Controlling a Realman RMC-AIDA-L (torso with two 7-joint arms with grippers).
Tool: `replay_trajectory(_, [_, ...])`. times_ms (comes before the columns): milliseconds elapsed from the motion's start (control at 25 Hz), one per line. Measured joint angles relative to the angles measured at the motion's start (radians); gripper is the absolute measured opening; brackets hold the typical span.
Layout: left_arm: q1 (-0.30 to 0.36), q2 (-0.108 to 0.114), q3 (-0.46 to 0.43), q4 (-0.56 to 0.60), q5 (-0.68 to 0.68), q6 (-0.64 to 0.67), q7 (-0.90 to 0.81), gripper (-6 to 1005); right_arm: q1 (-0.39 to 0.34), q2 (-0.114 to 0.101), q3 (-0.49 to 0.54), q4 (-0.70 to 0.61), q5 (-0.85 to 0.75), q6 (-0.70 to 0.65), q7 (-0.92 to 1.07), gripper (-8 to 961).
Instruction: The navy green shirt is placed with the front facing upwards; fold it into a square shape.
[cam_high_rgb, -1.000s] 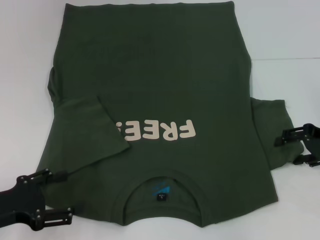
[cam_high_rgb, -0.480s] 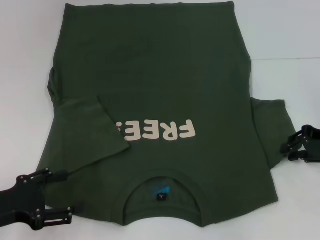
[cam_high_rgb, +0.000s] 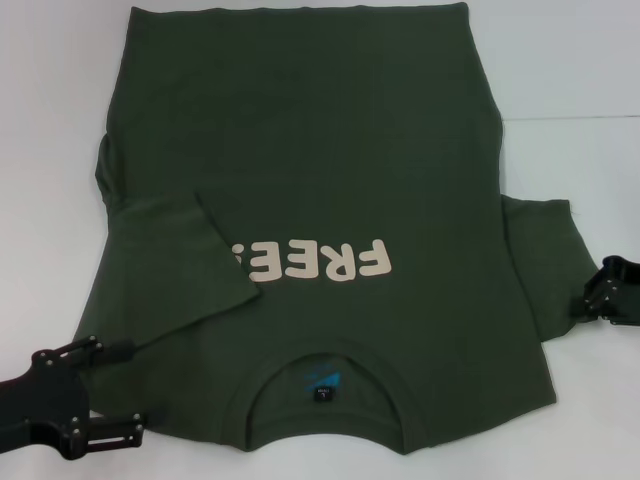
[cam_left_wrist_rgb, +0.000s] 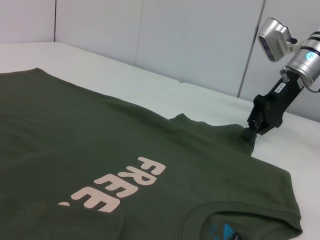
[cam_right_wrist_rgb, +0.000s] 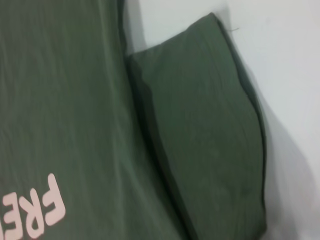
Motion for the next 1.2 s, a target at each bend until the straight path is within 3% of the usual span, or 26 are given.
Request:
replay_trajectory(520, [0.0,0.0,-0.008,0.0,-0.01,-0.001,-0.002,922,-0.018,-0.012,0.003,-0.039,0.063,-0.025,-0.088,41])
replay_trajectory(960, [-0.009,0.002,-0.044,-0.031,-0.037,-0.001,-0.006,923,-0.138,-0.031,0.055,-0.212,0.248,-0.1,-0.165,32])
replay_trajectory(1200, [-0.014,0.002,-0.05,-0.042,-0.05,-0.008,-0.025,922,-0.16,-0.038,0.099,-0.235,0.334,-0.136,-0.261,43])
